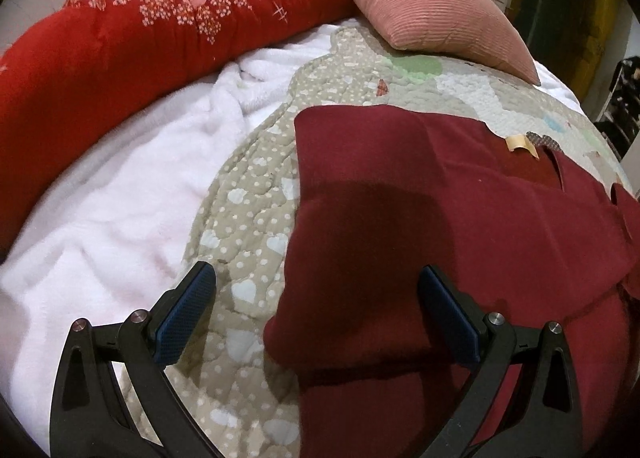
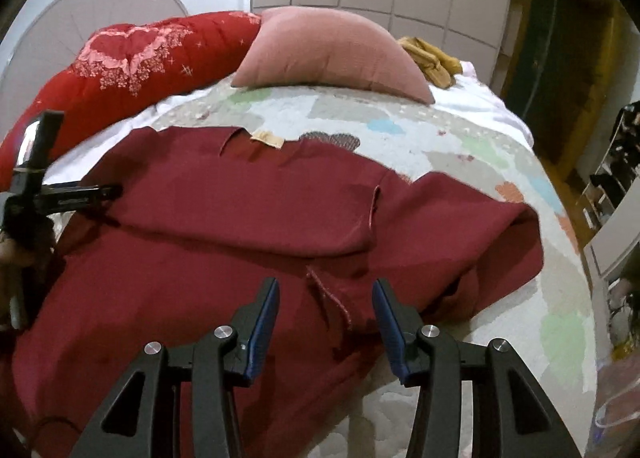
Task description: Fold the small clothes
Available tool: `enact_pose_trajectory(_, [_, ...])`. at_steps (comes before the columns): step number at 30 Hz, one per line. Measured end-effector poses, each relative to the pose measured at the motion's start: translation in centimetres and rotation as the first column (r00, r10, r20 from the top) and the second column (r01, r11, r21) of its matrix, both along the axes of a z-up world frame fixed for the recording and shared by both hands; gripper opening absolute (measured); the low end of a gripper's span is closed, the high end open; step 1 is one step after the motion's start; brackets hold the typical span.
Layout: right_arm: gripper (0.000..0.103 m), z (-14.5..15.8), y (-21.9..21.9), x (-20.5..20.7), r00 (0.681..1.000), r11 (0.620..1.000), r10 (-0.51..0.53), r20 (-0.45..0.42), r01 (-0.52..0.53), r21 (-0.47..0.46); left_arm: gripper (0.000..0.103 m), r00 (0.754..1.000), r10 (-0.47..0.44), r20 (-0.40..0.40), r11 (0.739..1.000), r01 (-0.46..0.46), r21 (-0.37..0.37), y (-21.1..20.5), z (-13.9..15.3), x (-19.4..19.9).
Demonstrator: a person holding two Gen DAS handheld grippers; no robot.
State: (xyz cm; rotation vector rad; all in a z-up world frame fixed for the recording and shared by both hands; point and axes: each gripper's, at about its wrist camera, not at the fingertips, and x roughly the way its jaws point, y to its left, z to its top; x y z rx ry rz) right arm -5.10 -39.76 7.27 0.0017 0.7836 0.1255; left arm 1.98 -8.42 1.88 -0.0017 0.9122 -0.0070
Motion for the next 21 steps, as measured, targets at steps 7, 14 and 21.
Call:
enact_pose_trajectory(7, [0.046,-1.1,0.0,0.1,0.999,0.999,-0.036,-0.015,0.036,-0.002,0.102,0.999,-0.036,0.03,0.999,0.035,0.037,-0.9,1.2,-1.8])
enact_pose_trajectory(14, [0.046,-2.2,0.7,1.1,0.999,0.995,-0.011,-0.042,0.006,-0.099,0.102,0.996,-0.071,0.06,0.996,0.068,0.051,-2.1,2.7,-3.3])
enact_pose_trajectory(21, [0.025,-3.2,-0.5,2.3,0.997,0.996,-0.051,-0.058,0.047,-0.071,0.102,0.993,-0.098,0.073,0.993,0.092,0.08,-3.2,3.4,-4.4])
